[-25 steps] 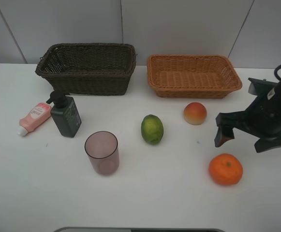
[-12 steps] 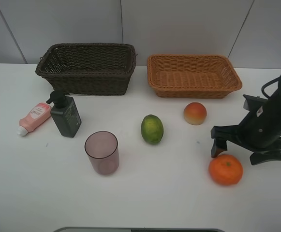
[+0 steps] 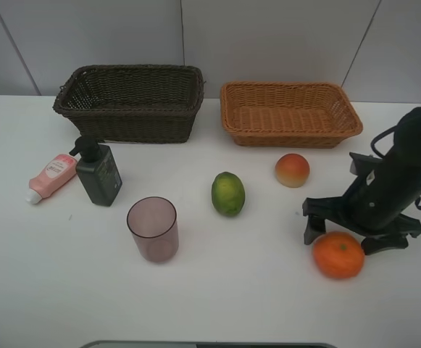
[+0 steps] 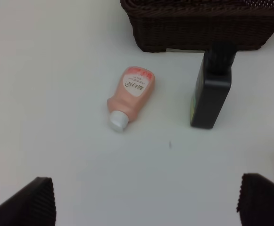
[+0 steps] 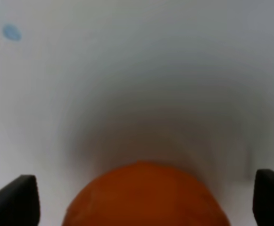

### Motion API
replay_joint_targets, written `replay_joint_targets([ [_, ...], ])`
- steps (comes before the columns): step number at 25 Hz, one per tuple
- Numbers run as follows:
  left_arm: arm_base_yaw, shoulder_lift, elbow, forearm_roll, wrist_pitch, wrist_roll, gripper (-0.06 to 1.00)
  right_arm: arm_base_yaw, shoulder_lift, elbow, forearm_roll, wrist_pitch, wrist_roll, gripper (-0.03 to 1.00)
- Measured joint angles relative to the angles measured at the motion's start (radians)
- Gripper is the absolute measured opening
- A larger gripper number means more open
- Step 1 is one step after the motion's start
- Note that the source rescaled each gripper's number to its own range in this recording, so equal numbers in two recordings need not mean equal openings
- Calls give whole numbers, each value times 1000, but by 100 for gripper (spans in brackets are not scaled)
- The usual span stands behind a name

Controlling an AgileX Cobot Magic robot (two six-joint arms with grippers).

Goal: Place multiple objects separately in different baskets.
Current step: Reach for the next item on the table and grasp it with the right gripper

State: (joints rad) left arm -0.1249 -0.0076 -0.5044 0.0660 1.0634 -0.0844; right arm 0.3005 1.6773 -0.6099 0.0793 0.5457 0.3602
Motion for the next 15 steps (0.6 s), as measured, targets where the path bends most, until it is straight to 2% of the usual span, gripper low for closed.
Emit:
replay_joint_targets([
  [12,0,0,0,0,0,0,99,8,63,-7,5,-5,15,100],
  [15,0,0,0,0,0,0,99,8,65,-7,1,-4,17,91],
])
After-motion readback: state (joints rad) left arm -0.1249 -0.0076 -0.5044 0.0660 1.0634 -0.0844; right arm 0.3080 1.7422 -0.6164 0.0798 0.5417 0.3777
